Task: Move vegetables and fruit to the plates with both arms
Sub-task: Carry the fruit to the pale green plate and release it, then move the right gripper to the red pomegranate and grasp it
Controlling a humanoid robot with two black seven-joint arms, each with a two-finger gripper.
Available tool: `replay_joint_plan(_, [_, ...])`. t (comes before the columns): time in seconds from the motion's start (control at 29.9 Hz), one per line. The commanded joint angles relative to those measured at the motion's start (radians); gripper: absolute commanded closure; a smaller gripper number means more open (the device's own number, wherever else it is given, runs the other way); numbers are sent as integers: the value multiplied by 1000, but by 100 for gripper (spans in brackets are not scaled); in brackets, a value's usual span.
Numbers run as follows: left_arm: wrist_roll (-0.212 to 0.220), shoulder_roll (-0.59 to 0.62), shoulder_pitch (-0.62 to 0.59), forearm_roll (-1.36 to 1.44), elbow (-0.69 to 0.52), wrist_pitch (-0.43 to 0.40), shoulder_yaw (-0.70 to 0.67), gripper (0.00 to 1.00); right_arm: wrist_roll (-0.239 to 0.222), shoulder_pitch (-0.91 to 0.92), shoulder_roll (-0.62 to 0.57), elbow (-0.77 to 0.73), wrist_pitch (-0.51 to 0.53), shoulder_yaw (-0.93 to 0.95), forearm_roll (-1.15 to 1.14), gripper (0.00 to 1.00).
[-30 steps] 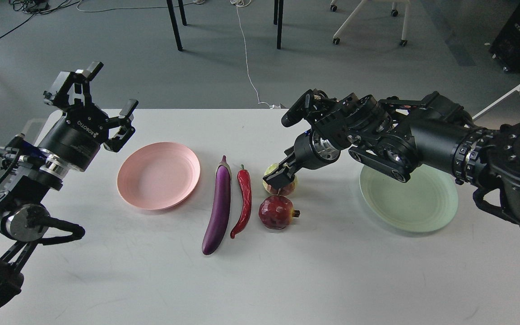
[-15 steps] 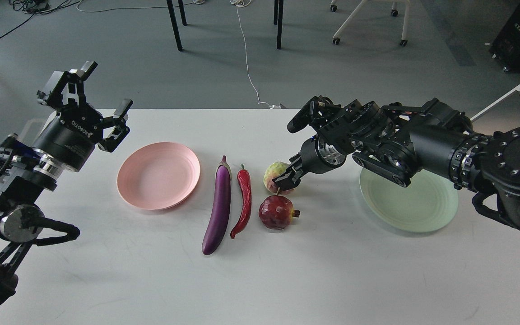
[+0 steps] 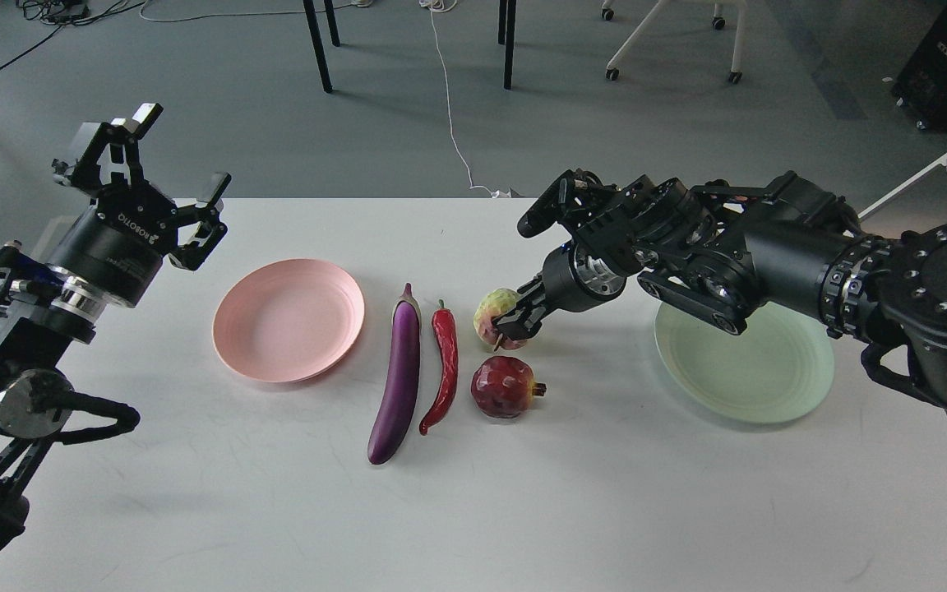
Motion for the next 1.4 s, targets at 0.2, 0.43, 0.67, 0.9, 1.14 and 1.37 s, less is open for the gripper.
replay_joint_plan(0.2, [-3,10,36,-2,-16,0,-23,0,0,185,-550,406,5,-14,-72,59])
replay_joint_plan(0.43, [-3,-14,50,0,-28,1,-16,0,0,81,-742,399,-3,-21,-225,59])
replay_joint_plan(0.67, [-3,-17,61,0,-45,3,-20,0,0,-19,-724,297,-69,-18,-225,58])
replay_joint_plan(0.9, [-3,-14,72,1,-60,3,-23,0,0,-84,-654,207,-70,-17,-224,41])
replay_joint_plan(1.14, [-3,-11,99,1,-86,3,-42,0,0,-99,-629,185,-118,-12,-219,6])
replay_joint_plan(1.37, [-3,-6,110,1,-91,3,-52,0,0,-12,-633,321,-110,12,-210,5])
